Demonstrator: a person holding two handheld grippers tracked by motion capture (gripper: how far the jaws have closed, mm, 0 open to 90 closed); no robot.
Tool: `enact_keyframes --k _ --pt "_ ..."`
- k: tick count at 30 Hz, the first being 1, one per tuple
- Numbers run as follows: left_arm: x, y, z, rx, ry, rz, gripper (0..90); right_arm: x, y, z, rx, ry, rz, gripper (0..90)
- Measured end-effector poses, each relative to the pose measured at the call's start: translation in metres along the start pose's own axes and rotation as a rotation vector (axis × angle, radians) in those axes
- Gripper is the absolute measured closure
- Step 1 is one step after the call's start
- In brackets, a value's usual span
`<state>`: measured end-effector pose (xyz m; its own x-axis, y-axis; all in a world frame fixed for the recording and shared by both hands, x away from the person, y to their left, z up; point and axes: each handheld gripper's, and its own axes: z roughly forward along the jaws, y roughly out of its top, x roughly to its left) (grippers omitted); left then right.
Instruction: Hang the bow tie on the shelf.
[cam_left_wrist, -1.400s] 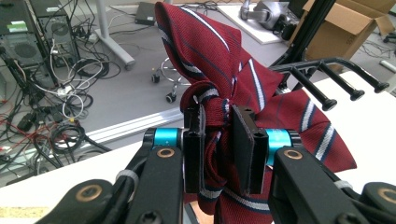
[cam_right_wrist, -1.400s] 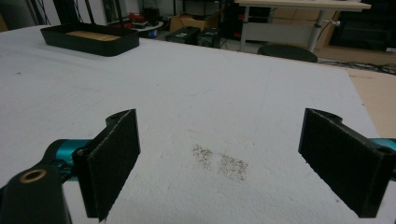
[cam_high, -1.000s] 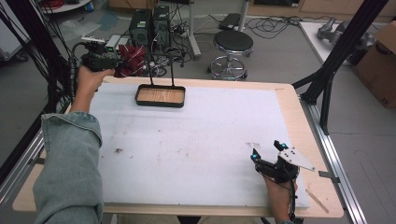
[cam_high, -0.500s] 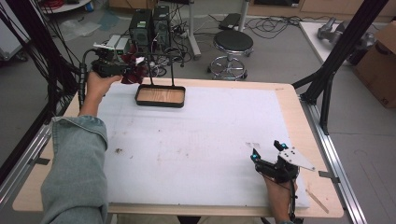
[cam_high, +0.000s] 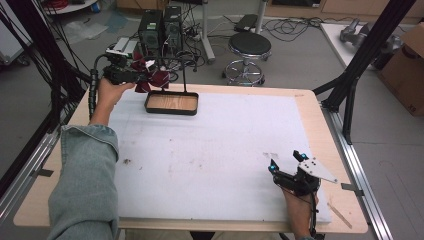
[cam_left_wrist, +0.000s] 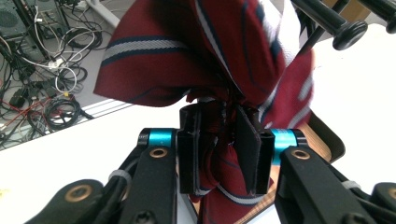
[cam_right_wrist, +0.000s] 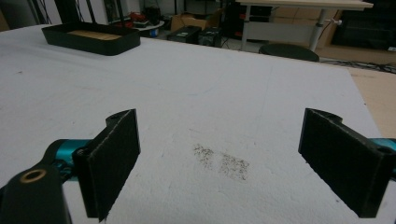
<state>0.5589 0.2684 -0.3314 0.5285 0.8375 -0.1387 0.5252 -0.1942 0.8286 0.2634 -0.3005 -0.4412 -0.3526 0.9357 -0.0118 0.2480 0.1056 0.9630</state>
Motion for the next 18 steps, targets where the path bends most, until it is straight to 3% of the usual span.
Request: enact_keyframes --k 9,16,18 --pt "0.001 0.001 -0.005 0.000 0.006 0.016 62.8 0.000 0.000 0.000 0.000 -0.001 0.002 11.6" --pt "0.003 0.002 -0.017 -0.006 -0.012 0.013 58.1 0.000 0.000 0.000 0.001 -0.001 -0.001 11.6" --pt "0.001 0.004 -0.024 -0.013 -0.011 0.030 57.8 0.000 0.000 0.000 0.000 0.000 0.001 11.6"
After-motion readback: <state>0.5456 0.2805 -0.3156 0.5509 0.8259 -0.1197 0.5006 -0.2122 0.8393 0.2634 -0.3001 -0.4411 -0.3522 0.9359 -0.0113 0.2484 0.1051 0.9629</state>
